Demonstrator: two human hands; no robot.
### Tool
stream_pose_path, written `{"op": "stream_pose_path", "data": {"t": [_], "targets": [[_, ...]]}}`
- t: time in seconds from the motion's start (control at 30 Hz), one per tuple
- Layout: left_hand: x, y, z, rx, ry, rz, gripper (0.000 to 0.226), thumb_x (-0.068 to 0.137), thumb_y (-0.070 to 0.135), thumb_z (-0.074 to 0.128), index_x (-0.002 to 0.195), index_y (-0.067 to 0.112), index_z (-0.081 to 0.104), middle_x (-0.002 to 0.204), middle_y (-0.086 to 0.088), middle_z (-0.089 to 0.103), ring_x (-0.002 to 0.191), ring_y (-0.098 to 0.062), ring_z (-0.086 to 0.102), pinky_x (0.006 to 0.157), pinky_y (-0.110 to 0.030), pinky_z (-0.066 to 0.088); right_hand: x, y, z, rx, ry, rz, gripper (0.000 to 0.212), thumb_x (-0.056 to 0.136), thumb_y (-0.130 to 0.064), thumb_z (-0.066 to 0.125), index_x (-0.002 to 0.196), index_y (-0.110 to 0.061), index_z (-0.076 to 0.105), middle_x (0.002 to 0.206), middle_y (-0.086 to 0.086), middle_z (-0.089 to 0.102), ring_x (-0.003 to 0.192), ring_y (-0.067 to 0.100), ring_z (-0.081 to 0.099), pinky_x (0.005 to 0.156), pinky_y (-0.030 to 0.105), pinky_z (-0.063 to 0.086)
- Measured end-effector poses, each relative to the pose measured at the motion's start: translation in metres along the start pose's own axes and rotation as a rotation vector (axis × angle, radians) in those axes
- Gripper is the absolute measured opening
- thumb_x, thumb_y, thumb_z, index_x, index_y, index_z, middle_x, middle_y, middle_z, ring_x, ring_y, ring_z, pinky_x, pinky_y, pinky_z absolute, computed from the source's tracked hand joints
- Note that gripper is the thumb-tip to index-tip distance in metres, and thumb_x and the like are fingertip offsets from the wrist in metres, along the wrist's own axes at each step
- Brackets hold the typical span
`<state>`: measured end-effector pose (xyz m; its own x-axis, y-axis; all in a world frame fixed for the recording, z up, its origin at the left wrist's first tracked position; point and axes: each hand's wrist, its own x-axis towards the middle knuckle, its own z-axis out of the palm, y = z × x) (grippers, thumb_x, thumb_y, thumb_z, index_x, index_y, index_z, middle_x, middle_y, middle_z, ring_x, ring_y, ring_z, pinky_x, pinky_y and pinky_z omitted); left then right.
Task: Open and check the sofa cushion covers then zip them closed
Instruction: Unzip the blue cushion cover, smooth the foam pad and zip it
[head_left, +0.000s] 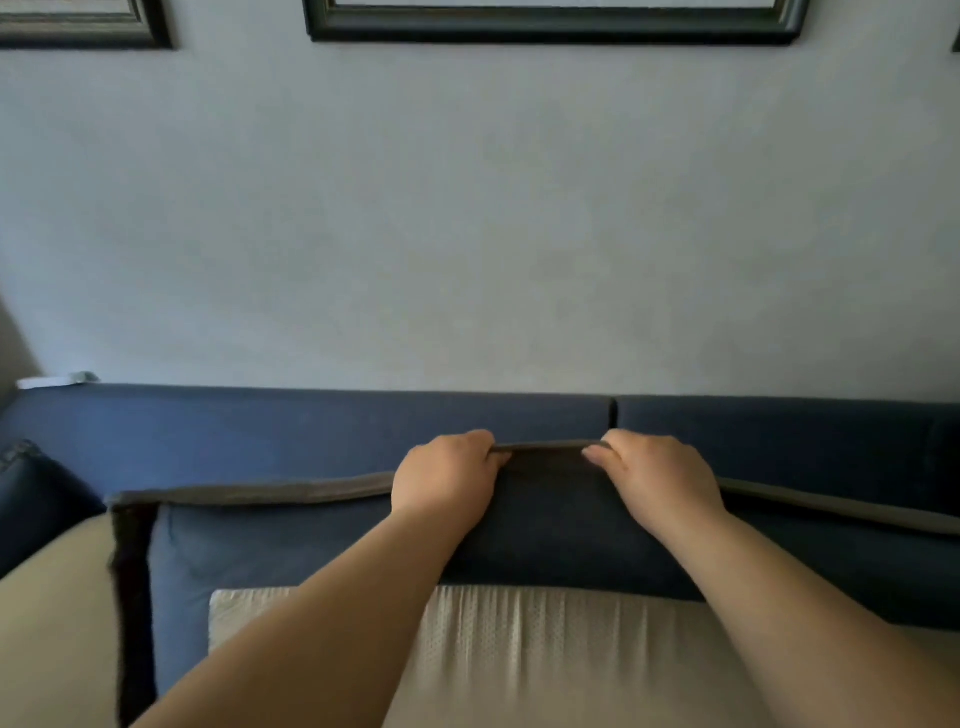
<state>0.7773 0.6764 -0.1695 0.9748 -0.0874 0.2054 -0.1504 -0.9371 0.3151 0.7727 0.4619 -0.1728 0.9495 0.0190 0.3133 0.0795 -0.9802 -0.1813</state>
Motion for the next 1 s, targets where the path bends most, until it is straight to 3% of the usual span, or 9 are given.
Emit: {"op": "stream_pose_path", "data": {"t": [0.13, 0.3, 0.37, 0.47, 0.63, 0.77, 0.93, 1.0], "targets": [[0.079, 0.003, 0.038, 0.042, -0.117, -0.025, 0.032, 0.099, 0.047, 0.036, 0.086, 0.024, 0.053, 0.087, 0.0, 0.061, 0.079, -0.024, 0.058, 0.072, -0.037, 0.051, 0.066, 0.024, 0.037, -0.076, -0.102, -0.019, 0.039, 0.1, -0.056, 0.031, 0.083, -0.025, 0.048, 0.075, -0.006, 0.055, 0.068, 0.016, 0.052, 0.057, 0.034, 0.035], [0.149, -0.027, 0.084, 0.108, -0.068, -0.137, 0.038, 0.096, 0.053, 0.038, 0.073, 0.024, 0.05, 0.074, 0.007, 0.056, 0.067, -0.013, 0.052, 0.058, -0.031, 0.038, 0.118, 0.024, 0.106, -0.058, 0.047, -0.124, 0.04, 0.099, -0.057, 0.03, 0.083, -0.027, 0.052, 0.071, -0.009, 0.052, 0.064, 0.011, 0.05, 0.064, 0.032, 0.041], [0.163, -0.034, 0.108, 0.161, -0.041, -0.1, 0.039, 0.096, 0.051, 0.032, 0.076, 0.025, 0.054, 0.078, 0.008, 0.06, 0.069, -0.01, 0.052, 0.066, -0.031, 0.038, 0.13, 0.027, 0.135, -0.004, 0.031, -0.129, 0.043, 0.098, -0.056, 0.026, 0.088, -0.029, 0.058, 0.078, -0.011, 0.057, 0.071, 0.009, 0.054, 0.072, 0.031, 0.046], [0.181, -0.039, 0.149, 0.212, 0.007, -0.02, 0.043, 0.096, 0.047, 0.021, 0.088, 0.03, 0.059, 0.093, 0.013, 0.063, 0.089, -0.009, 0.056, 0.088, -0.029, 0.036, 0.151, 0.039, 0.178, -0.011, 0.026, -0.114, 0.053, 0.099, -0.051, 0.018, 0.104, -0.028, 0.066, 0.094, -0.011, 0.065, 0.088, 0.012, 0.06, 0.085, 0.036, 0.048], [0.235, -0.06, 0.213, 0.204, 0.016, -0.017, 0.047, 0.096, 0.05, 0.015, 0.091, 0.033, 0.059, 0.093, 0.015, 0.06, 0.096, -0.008, 0.055, 0.097, -0.029, 0.034, 0.191, 0.057, 0.248, 0.015, 0.009, -0.078, 0.052, 0.098, -0.048, 0.027, 0.114, -0.022, 0.069, 0.108, -0.005, 0.07, 0.101, 0.019, 0.064, 0.087, 0.042, 0.05], [0.266, -0.082, 0.28, 0.135, -0.006, 0.011, 0.045, 0.098, 0.051, 0.017, 0.104, 0.031, 0.058, 0.103, 0.015, 0.057, 0.104, -0.008, 0.05, 0.106, -0.03, 0.029, 0.207, 0.073, 0.32, 0.014, -0.022, -0.017, 0.055, 0.096, -0.05, 0.027, 0.121, -0.019, 0.066, 0.118, 0.001, 0.068, 0.113, 0.025, 0.062, 0.099, 0.049, 0.044], [0.307, -0.12, 0.367, 0.165, -0.029, 0.012, 0.047, 0.098, 0.049, 0.019, 0.098, 0.026, 0.061, 0.099, 0.009, 0.058, 0.102, -0.014, 0.051, 0.101, -0.032, 0.029, 0.236, 0.085, 0.4, -0.077, -0.172, -0.009, 0.057, 0.1, -0.053, 0.014, 0.145, -0.029, 0.039, 0.146, -0.008, 0.045, 0.137, 0.016, 0.036, 0.118, 0.041, 0.016], [0.314, -0.14, 0.398, 0.166, -0.024, 0.01, 0.047, 0.099, 0.049, 0.021, 0.094, 0.025, 0.061, 0.095, 0.008, 0.059, 0.1, -0.014, 0.051, 0.1, -0.033, 0.03, 0.243, 0.087, 0.435, -0.072, -0.189, -0.004, 0.056, 0.1, -0.052, 0.015, 0.147, -0.03, 0.036, 0.149, -0.009, 0.042, 0.139, 0.014, 0.033, 0.119, 0.04, 0.014]]}}
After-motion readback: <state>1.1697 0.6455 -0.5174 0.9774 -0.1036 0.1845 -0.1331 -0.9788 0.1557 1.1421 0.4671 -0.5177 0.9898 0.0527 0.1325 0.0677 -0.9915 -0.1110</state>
